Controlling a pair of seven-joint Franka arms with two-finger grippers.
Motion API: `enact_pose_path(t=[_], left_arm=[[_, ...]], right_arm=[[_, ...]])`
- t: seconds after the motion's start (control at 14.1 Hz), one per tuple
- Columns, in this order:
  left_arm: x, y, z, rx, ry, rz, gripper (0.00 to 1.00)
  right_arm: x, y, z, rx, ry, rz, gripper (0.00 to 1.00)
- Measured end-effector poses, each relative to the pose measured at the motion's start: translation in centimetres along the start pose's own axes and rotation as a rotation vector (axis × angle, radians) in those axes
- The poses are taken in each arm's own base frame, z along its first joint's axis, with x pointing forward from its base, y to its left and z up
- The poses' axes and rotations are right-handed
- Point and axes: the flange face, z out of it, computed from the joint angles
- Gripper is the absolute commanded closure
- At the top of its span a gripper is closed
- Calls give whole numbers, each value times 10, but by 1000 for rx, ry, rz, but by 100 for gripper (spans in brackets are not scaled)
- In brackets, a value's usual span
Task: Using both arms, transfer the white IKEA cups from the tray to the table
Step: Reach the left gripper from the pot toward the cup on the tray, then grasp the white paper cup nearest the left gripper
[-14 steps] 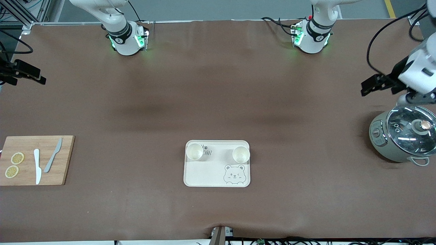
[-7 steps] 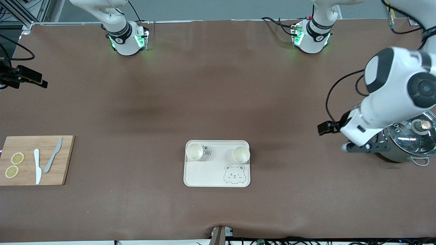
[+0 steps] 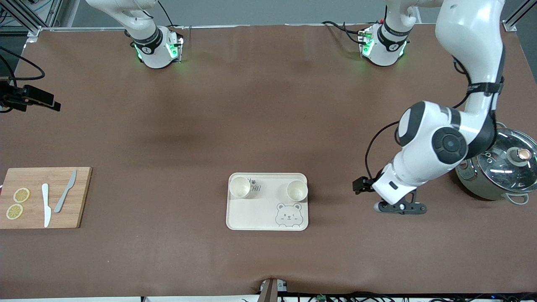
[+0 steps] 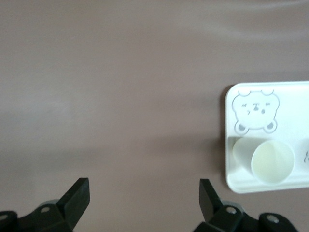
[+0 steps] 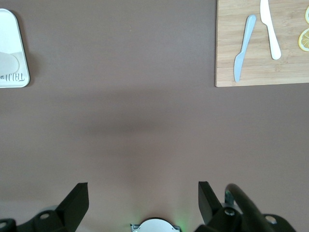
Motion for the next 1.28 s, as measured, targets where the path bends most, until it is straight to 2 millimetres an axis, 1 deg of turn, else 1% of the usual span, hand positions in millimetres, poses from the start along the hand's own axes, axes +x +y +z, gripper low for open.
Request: enact_pose_path(t=[0.21, 0.36, 0.5, 0.57, 0.71, 0.85, 0.92, 0.99, 1.07, 1.14, 1.21, 1.28], left_arm=[[1, 26, 42, -29, 38, 15, 0], [-5, 48, 65, -38, 38, 17, 0], [-9, 70, 85, -41, 71, 37, 0], [-11, 79, 94, -47, 87, 43, 0], [-18, 98, 108, -56, 89, 34, 0], [-27, 121, 114, -60, 84, 13, 0], [-32, 131, 116, -60, 81, 11, 3], [-37, 140, 118, -60, 77, 15, 9], [-41, 146, 121, -55, 73, 25, 17], [-44, 149, 125, -45, 71, 36, 32], [-45, 148, 131, -30, 69, 46, 48], [-45, 145, 138, -17, 64, 51, 60]], right_arm=[[7, 1, 11, 0, -21, 2, 0], [13, 1, 20, -1, -39, 3, 0], [22, 2, 35, -1, -71, 5, 0], [29, 3, 47, -1, -94, 6, 0], [42, 4, 70, -5, -132, 10, 0], [51, 7, 82, -19, -146, 11, 0], [54, 7, 85, -24, -145, 11, 0], [56, 6, 88, -27, -144, 8, 0], [58, 3, 91, -29, -144, 5, 0], [61, -2, 94, -31, -143, 10, 0], [65, -7, 100, -35, -144, 27, 0], [69, -13, 106, -38, -144, 46, 0]])
